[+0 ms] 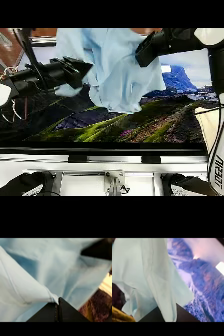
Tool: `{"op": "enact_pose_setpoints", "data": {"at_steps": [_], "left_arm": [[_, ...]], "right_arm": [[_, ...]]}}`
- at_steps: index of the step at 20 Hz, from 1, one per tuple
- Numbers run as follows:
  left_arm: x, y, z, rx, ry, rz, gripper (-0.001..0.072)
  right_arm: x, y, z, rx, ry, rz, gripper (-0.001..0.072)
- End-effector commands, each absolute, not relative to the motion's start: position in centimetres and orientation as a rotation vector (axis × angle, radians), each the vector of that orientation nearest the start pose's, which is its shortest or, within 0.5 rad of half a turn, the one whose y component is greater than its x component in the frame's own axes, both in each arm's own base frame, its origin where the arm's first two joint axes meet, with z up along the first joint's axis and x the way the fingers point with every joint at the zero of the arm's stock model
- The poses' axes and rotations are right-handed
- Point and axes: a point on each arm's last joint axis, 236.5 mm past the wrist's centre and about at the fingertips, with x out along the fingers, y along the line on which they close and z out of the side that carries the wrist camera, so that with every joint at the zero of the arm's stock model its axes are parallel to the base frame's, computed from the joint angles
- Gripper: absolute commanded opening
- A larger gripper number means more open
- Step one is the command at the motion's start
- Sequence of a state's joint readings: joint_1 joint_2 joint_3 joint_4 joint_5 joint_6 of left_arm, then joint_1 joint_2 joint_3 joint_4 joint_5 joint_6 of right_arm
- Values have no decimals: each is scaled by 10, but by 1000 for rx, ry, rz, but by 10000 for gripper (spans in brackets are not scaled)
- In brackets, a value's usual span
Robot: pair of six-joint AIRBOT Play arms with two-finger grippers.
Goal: Fold the shirts.
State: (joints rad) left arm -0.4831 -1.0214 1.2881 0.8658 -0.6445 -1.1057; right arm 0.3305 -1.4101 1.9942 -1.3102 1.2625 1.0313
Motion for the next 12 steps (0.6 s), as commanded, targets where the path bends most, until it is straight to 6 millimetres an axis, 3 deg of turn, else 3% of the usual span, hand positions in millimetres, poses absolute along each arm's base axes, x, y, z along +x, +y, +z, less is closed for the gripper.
{"op": "enact_pose_setpoints", "data": {"at_steps": [1, 5, 7, 8, 10, 12], "left_arm": [[337, -303, 279, 1, 332, -900, 46], [355, -283, 287, -10, 308, -835, 72], [362, -274, 307, -24, 251, -806, 372], [364, -272, 321, -34, 211, -794, 425], [363, -268, 353, -49, 128, -780, 425], [356, -262, 386, -59, 52, -775, 425]], "right_arm": [[430, 209, 319, -373, 447, 658, 54], [403, 200, 356, -327, 383, 639, 54], [392, 196, 371, -299, 358, 627, 54], [387, 192, 379, -273, 348, 610, 54], [386, 172, 390, -243, 336, 519, 53], [393, 129, 403, -229, 317, 332, 53]]}}
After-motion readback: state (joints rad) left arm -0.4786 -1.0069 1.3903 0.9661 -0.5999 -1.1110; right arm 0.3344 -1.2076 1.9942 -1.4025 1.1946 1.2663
